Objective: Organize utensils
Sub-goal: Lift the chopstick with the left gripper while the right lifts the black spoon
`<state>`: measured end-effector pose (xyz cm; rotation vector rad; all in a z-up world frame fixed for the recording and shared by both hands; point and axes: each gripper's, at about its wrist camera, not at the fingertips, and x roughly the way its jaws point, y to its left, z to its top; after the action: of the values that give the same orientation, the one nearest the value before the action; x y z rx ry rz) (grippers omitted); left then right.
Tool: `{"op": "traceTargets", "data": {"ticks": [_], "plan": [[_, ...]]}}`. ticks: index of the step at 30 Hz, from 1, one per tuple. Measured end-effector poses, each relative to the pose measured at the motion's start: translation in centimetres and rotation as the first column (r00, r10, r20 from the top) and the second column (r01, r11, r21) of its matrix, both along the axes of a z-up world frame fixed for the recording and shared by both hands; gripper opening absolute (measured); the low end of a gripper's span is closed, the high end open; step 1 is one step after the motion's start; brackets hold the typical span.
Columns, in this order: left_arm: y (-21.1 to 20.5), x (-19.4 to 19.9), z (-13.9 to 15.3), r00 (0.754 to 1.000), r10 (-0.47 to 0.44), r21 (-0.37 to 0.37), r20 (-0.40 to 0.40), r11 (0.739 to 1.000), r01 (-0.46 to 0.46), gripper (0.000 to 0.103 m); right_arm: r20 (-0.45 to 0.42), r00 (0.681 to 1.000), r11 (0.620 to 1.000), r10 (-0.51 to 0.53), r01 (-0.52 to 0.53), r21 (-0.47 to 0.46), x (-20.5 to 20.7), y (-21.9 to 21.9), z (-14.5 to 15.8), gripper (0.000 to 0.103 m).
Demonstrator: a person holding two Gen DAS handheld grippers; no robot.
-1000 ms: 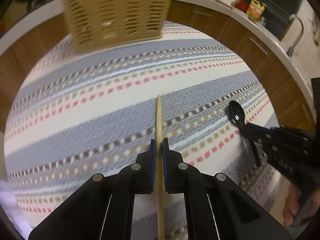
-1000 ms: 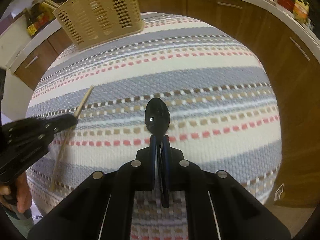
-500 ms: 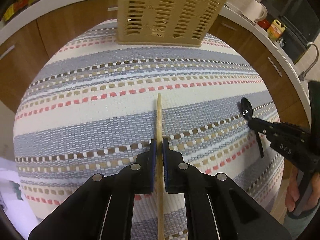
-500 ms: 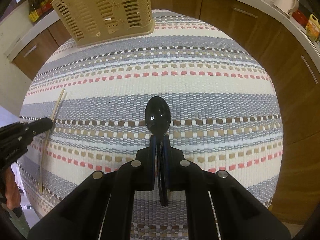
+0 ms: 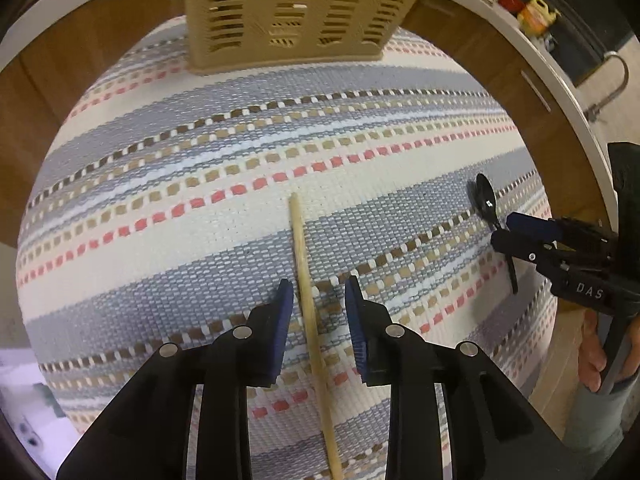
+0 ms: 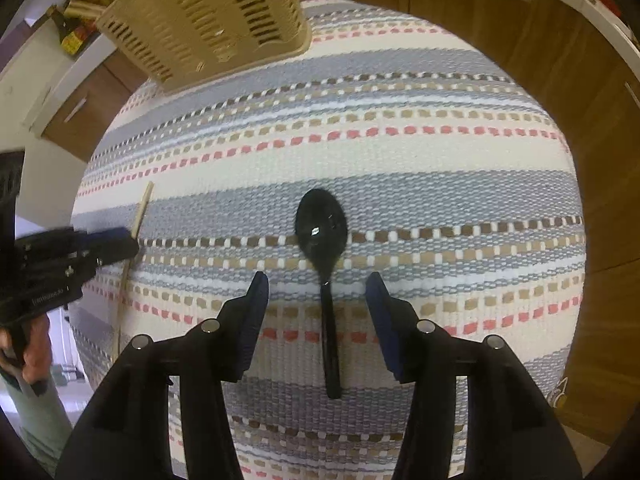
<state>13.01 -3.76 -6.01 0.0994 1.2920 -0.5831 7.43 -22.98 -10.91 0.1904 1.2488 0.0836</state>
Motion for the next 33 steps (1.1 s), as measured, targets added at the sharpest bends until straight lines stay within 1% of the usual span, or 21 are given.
{"op": "traceTargets", "data": {"ticks": [1,3,4,6,7,9,11,13,15,17,18,19,20,21,22,24,27,29,30,31,33], "plan": [[-0.1,0.2,0.0,1.0,-0.014,0.007,-0.009,1.0,0.014,0.026,-0.005,1.0,1.0,0.008,-0.008,-0.01,0.1,0.3,-0.1,0.037],[-0.2,0.5,0.0,1.0,-0.027,0.015,-0.017,1.0,0.027,0.026,-0.011,1.0,0.999,0.018,-0.019,-0.041,0.3,0.8,-0.1,0.034],[-0.4,0.6,0.0,0.999,-0.038,0.025,-0.016,0.999,0.038,0.026,-0.013,1.0,0.998,0.021,-0.022,-0.051,0.5,1.0,-0.1,0.03],[-1.0,0.5,-0.1,0.998,-0.064,0.046,-0.016,0.997,0.065,0.026,-0.018,0.999,0.995,0.033,-0.034,-0.09,0.9,1.5,-0.2,0.027],[-1.4,0.4,-0.1,0.997,-0.079,0.068,-0.009,0.995,0.079,0.026,-0.02,0.999,0.993,0.039,-0.041,-0.112,1.0,1.9,-0.2,0.025],[-2.0,0.0,-0.1,0.994,-0.107,0.109,0.007,0.988,0.106,0.027,-0.02,0.998,0.981,0.064,-0.066,-0.183,1.1,2.8,-0.3,0.021],[-2.6,-0.3,-0.2,0.991,-0.131,0.149,0.024,0.981,0.126,0.027,-0.017,0.996,0.972,0.085,-0.087,-0.219,1.0,3.5,-0.4,0.021],[-3.3,-0.5,-0.2,0.989,-0.146,0.183,0.035,0.973,0.137,0.026,-0.025,0.995,0.973,0.097,-0.1,-0.207,1.1,3.7,-0.4,0.013],[-3.9,-0.4,-0.2,0.989,-0.141,0.227,0.053,0.966,0.126,0.006,-0.034,0.994,0.976,0.104,-0.108,-0.19,1.4,3.9,-0.4,0.007],[-3.8,-0.3,-0.3,0.989,-0.134,0.222,0.055,0.968,0.118,0.004,-0.036,0.991,0.971,0.127,-0.131,-0.198,1.7,4.2,-0.5,0.005],[-3.6,-0.2,-0.2,0.99,-0.129,0.212,0.054,0.971,0.115,0.004,-0.035,0.991,0.97,0.133,-0.137,-0.203,1.8,4.5,-0.4,0.005],[-3.3,-0.1,-0.1,0.992,-0.116,0.176,0.054,0.979,0.105,0.004,-0.033,0.99,0.97,0.135,-0.139,-0.2,1.9,4.6,-0.4,0.005],[-2.9,0.0,0.1,0.993,-0.104,0.112,0.05,0.989,0.098,0.003,-0.027,0.99,0.972,0.137,-0.14,-0.19,1.8,4.4,-0.4,0.005],[-2.2,0.1,0.2,0.995,-0.095,0.078,0.044,0.993,0.091,0.004,-0.014,0.99,0.976,0.141,-0.141,-0.166,1.4,4.2,-0.4,0.005],[-1.9,0.1,0.3,0.997,-0.066,0.054,0.045,0.997,0.063,0.004,-0.005,0.99,0.979,0.143,-0.142,-0.148,1.2,4.2,-0.2,0.005],[-1.4,-0.1,0.9,0.995,-0.033,0.01,0.097,0.999,0.032,0.004,0.024,0.99,0.984,0.141,-0.138,-0.108,1.0,3.9,0.0,0.005],[-0.2,-0.7,2.7,0.987,0.018,-0.096,0.16,0.995,-0.003,0.004,0.093,0.985,0.987,0.146,-0.14,-0.073,0.5,3.8,1.5,0.005],[0.4,-1.6,5.0,0.968,0.062,-0.161,0.241,0.987,-0.023,0.004,0.154,0.977,0.988,0.151,-0.143,-0.062,0.3,3.7,3.3,0.005],[0.7,-1.6,5.9,0.96,0.076,-0.184,0.269,0.983,-0.026,0.003,0.189,0.97,0.987,0.156,-0.147,-0.059,0.2,3.8,4.2,0.005],[1.2,-1.6,7.2,0.947,0.1,-0.226,0.304,0.974,-0.03,0.003,0.213,0.964,0.987,0.159,-0.149,-0.06,0.2,3.8,4.9,0.005],[1.3,-2.0,8.8,0.928,0.142,-0.293,0.344,0.955,-0.037,0.004,0.291,0.943,0.986,0.163,-0.149,-0.071,0.2,3.9,7.0,0.005]]}}
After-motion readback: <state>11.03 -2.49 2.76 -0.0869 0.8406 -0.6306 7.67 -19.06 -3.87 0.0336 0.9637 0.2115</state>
